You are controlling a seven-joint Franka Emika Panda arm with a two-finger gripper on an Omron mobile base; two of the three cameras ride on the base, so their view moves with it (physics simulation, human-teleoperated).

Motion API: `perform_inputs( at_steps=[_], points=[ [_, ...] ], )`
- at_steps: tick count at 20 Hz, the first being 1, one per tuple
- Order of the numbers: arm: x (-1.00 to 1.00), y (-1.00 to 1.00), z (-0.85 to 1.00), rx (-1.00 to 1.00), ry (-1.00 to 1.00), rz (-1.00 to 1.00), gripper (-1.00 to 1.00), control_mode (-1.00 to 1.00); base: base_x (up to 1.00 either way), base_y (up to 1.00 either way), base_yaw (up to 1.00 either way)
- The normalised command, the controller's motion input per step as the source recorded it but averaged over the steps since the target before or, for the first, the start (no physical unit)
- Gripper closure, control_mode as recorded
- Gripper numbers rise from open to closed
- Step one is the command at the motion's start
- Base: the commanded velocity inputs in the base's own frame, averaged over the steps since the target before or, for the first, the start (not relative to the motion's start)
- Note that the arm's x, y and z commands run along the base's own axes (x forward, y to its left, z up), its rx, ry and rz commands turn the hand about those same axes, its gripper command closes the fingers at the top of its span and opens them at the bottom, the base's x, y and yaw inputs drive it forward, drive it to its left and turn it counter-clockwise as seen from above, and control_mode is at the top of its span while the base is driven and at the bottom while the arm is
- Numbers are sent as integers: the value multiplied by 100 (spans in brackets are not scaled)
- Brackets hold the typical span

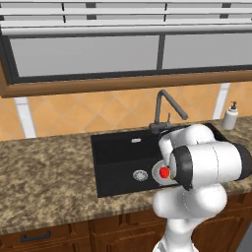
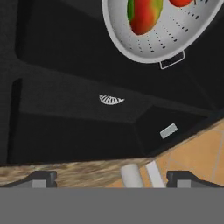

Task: Put the colander in the sink, put the mango, apple in the colander, and turn on the sink faucet and pour water over the colander.

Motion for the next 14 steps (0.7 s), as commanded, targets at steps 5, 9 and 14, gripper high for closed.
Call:
perform_inputs(
  at_steps=[5,9,14],
  points=[
    [2,-74,100,15,7,3,-100,-100,0,0,0],
    [-6,-51,100,12,6,8,-100,-100,0,0,0],
    [-1,-53,100,18,14,13,-100,-100,0,0,0]
  ],
)
